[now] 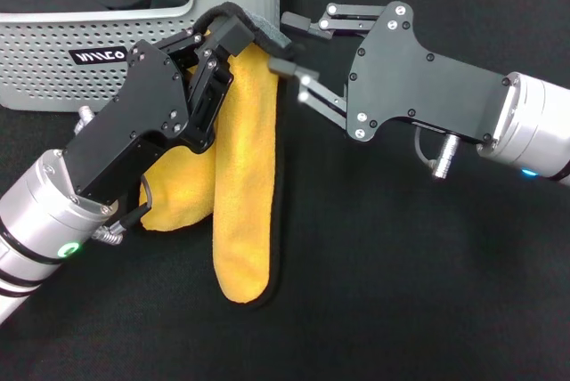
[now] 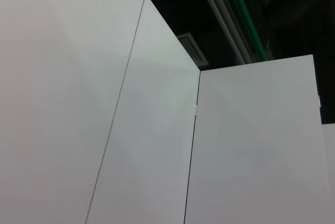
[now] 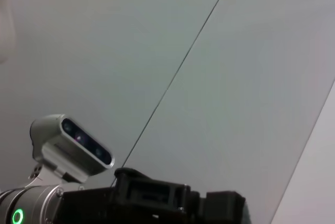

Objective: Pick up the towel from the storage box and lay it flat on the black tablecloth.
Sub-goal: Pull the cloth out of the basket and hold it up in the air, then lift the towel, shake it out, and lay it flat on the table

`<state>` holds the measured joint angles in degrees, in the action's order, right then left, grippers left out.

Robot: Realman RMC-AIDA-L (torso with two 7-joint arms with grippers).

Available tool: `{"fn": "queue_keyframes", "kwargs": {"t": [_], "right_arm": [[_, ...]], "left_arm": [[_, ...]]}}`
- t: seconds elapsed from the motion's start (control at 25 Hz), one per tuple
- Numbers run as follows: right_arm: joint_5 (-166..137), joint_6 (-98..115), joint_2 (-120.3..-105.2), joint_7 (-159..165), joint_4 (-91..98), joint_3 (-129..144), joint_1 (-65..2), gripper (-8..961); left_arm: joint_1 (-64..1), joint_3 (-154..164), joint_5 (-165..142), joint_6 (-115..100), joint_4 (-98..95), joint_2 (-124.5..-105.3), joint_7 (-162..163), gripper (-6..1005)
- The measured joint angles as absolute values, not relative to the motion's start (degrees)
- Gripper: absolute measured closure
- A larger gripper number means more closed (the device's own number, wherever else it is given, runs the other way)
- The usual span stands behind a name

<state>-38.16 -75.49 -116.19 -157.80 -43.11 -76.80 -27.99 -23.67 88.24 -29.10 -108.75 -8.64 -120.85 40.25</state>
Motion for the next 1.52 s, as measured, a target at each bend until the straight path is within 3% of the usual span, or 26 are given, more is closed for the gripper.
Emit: {"fn": "queue_keyframes", "kwargs": {"t": [0.36,0.56,1.0,1.52], "right_arm": [[-37.7,-76.7,-116.19,-158.7,-43.0,-77.2,-27.5,697],[-37.7,-76.7,-116.18,-158.7,-42.8,-77.4,-27.5,834],[-38.1,-76.5,-116.02,-158.4,-42.8,-77.4,-27.7,945],[-38.4,-79.8,-115.50,-157.8,-44.9,-78.6,-26.9,952]], "left_arm": [[-23.6,89.1,-29.1,-108.5,-8.6,-120.85,40.3,985],[-23.7,90.5,-28.8,-108.4,-8.7,-120.85,40.3,984],[-23.3,91.9,-28.6,-108.8,-9.2,-120.85,40.3,982],[-21.6,91.6,-27.7,-108.3,-8.6,-120.85,40.3,980]]}}
